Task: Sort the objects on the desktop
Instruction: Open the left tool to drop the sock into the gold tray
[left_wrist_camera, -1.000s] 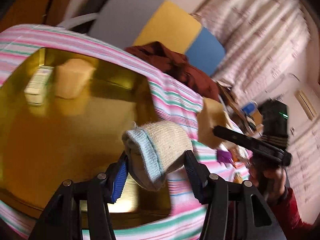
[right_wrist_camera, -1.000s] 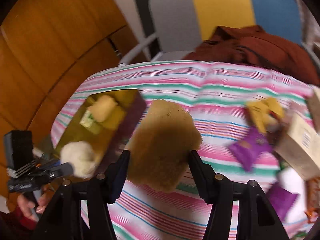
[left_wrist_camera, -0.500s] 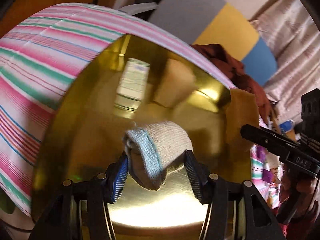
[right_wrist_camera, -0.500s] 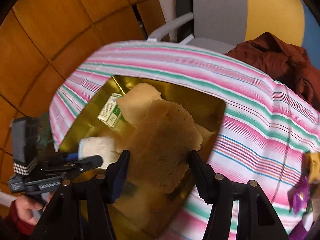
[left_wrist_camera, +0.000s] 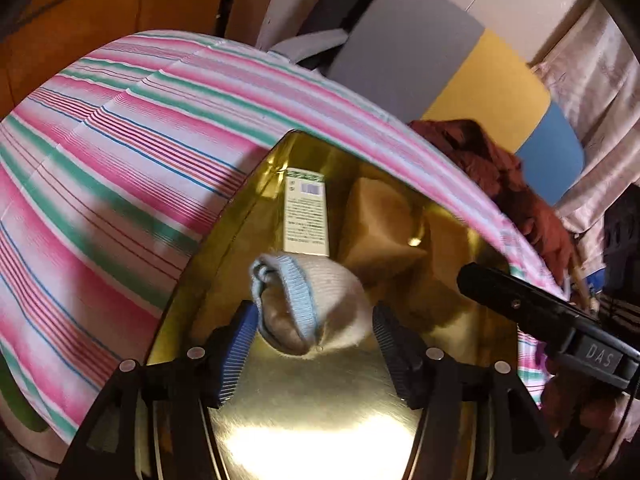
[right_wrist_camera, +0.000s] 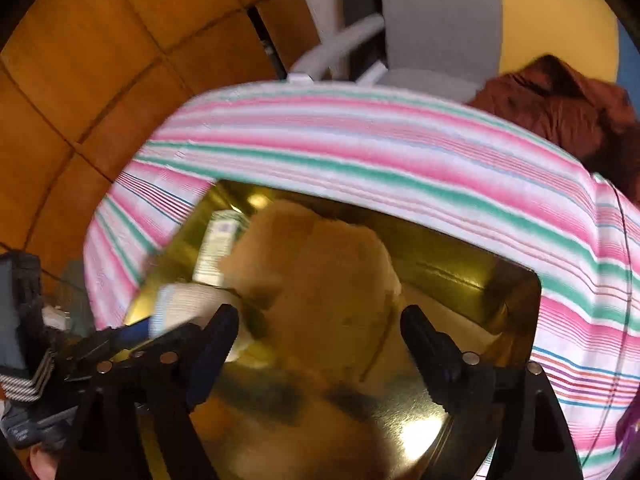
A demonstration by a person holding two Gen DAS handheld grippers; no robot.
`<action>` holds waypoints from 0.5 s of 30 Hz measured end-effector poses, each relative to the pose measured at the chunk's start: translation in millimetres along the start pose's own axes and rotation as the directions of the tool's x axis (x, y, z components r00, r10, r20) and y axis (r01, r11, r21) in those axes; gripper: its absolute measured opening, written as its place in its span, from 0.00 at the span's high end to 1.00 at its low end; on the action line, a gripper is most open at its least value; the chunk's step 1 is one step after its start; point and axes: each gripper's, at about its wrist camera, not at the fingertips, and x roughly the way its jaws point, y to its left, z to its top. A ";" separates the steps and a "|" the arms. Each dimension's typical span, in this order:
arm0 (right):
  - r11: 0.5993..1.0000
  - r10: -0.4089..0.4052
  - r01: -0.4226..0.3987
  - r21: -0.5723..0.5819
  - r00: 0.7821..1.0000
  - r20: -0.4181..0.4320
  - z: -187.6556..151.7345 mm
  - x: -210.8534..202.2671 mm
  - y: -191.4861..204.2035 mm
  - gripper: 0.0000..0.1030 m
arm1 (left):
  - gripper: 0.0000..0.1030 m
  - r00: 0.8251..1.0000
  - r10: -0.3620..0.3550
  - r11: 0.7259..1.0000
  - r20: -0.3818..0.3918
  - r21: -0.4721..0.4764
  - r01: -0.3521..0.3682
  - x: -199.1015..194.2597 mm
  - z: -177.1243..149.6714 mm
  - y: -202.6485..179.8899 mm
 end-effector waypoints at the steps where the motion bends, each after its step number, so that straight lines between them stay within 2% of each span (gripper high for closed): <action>1: 1.000 0.006 -0.006 0.001 1.000 0.013 -2.0 -6.7 -1.0 0.15 | 0.41 1.000 -0.001 1.000 0.012 -0.007 0.002 -5.9 -4.7 -1.1; 6: 1.000 -0.009 0.007 0.023 0.995 0.100 -19.6 -50.1 -20.7 0.14 | 0.41 0.994 0.036 0.998 0.100 -0.061 -0.030 -26.9 -24.8 -6.4; 10: 0.999 -0.015 0.010 0.041 0.990 0.140 -33.6 -76.8 -31.1 0.14 | 0.41 0.997 0.021 0.994 0.072 -0.110 -0.013 -24.3 -34.7 -10.9; 15: 0.997 -0.069 0.064 0.033 0.983 0.167 -61.0 -105.0 -47.1 0.13 | 0.41 1.000 0.003 0.996 0.031 -0.094 0.000 -29.6 -51.7 -14.1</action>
